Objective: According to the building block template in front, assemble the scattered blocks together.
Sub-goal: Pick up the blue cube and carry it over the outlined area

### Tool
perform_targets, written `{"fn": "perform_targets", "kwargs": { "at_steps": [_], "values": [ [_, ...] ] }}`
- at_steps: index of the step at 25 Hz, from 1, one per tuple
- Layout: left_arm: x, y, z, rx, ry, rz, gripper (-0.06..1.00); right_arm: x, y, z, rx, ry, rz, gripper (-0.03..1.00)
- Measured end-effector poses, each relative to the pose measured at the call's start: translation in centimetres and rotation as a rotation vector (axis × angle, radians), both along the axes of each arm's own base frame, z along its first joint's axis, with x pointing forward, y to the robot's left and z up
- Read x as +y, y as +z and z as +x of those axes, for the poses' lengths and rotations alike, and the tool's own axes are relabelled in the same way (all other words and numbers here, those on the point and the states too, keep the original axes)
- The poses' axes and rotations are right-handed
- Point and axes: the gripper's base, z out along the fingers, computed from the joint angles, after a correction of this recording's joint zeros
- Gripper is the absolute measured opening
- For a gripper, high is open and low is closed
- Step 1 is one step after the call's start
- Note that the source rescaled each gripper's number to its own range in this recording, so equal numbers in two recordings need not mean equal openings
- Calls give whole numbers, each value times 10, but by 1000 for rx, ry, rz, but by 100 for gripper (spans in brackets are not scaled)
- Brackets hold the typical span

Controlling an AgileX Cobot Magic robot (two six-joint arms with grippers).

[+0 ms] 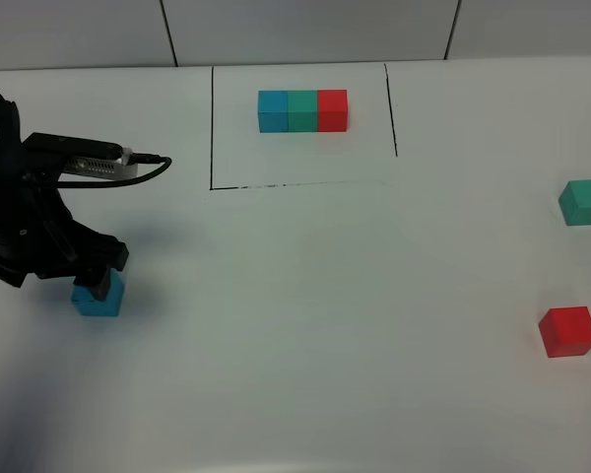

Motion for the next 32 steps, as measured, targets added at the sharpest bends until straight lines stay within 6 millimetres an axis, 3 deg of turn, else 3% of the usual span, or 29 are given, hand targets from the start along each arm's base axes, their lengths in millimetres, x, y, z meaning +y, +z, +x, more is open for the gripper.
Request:
{"fn": "perform_targets", "kwargs": {
  "at_steps": [6, 26, 29, 32],
  "values": [
    [-3, -2, 10, -89, 1, -37, 89, 0, 0, 0, 0, 1, -1, 84],
    [-8, -65, 26, 17, 38, -26, 90, 0, 0, 0, 0, 1, -1, 83],
    [-9, -71, 26, 33, 44, -27, 84, 0, 0, 0, 0, 1, -1, 83],
    [-9, -74, 26, 43, 45, -26, 65, 0, 0, 0, 0, 1, -1, 83]
  ]
}}
